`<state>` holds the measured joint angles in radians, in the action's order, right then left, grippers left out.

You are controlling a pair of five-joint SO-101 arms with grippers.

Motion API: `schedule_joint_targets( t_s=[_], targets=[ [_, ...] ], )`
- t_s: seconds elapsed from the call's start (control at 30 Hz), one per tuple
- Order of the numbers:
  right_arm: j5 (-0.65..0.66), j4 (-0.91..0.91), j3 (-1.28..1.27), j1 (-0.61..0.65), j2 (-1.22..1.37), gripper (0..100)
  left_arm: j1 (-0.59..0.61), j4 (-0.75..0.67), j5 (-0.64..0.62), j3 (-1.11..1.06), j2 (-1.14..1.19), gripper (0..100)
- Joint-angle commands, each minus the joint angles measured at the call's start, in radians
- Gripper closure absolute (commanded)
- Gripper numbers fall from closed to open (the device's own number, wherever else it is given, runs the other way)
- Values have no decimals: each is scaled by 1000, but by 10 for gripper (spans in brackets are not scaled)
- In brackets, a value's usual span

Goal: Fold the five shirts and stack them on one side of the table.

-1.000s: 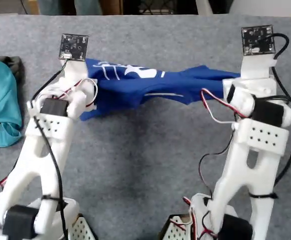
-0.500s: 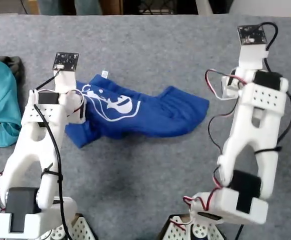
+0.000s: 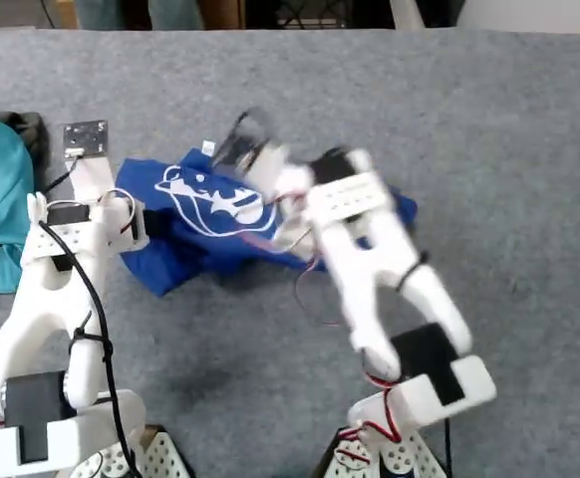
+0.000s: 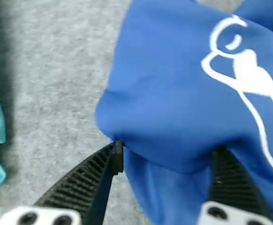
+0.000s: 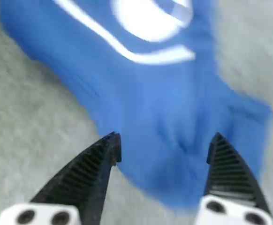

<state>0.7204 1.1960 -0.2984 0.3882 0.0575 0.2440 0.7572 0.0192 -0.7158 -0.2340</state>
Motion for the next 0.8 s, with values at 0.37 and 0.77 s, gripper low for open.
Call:
schedule_joint_targets(
  t_s=[0.37, 0.77],
  targets=[
    [18, 44, 305, -186, 398, 968, 71, -46, -64, 2, -11, 668],
    [290, 370, 826, -632, 596, 984, 111, -49, -104, 28, -5, 668]
  ],
)
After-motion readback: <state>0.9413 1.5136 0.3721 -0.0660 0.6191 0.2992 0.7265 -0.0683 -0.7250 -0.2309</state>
